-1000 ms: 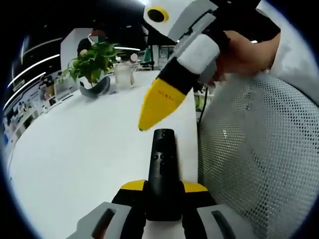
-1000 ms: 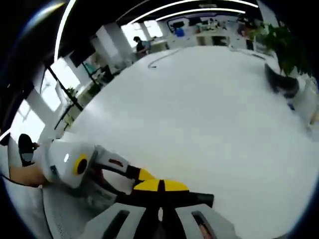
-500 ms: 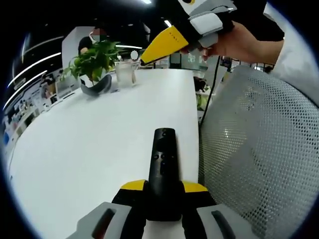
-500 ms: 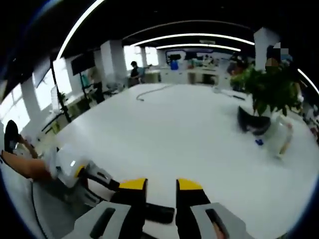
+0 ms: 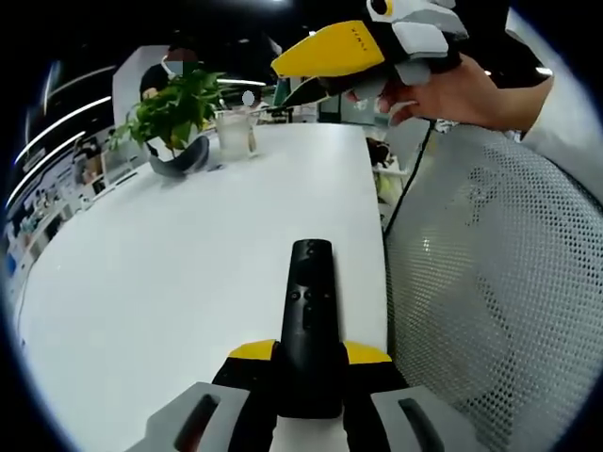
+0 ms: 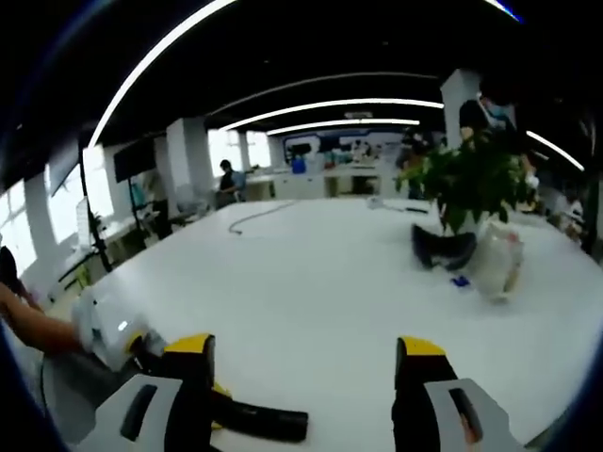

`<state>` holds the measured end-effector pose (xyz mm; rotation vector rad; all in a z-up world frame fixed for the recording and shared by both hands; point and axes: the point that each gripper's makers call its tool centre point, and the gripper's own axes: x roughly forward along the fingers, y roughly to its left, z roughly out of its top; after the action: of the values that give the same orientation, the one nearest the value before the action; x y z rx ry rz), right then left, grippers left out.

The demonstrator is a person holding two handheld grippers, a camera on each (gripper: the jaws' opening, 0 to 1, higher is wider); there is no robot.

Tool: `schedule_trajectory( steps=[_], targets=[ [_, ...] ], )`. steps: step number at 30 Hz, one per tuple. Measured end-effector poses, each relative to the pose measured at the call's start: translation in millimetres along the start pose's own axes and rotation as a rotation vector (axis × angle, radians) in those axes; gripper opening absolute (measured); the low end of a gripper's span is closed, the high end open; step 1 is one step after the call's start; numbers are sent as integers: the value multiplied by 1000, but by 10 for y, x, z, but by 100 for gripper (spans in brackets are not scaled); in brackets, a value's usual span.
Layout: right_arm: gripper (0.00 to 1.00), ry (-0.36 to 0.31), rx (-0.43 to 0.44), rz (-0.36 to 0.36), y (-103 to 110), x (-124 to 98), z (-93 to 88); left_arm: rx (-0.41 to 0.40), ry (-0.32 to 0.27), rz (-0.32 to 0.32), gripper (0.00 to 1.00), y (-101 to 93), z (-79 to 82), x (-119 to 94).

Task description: Press the specified remote control buttons in sequence, fully releasing each button before pressing the next.

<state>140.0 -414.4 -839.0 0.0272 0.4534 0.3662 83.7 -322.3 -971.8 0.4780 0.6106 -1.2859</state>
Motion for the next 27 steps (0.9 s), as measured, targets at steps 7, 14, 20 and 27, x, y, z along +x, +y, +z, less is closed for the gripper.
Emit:
schedule_trajectory(
  steps=[7,14,20,27],
  targets=[
    [79,15,-63,-26,0,20,-34,10,32,-17,23,23,-4,-4],
    [78,47,-143,-14,79,61,-98,52,107,-21,23,112,-47,-59],
    [77,61,-170,-18,85,58,-126,68,143,-11,23,276,-59,-126],
    [76,69,-155,-25,51,55,-147,114,169,25,23,524,-39,-179]
  ],
)
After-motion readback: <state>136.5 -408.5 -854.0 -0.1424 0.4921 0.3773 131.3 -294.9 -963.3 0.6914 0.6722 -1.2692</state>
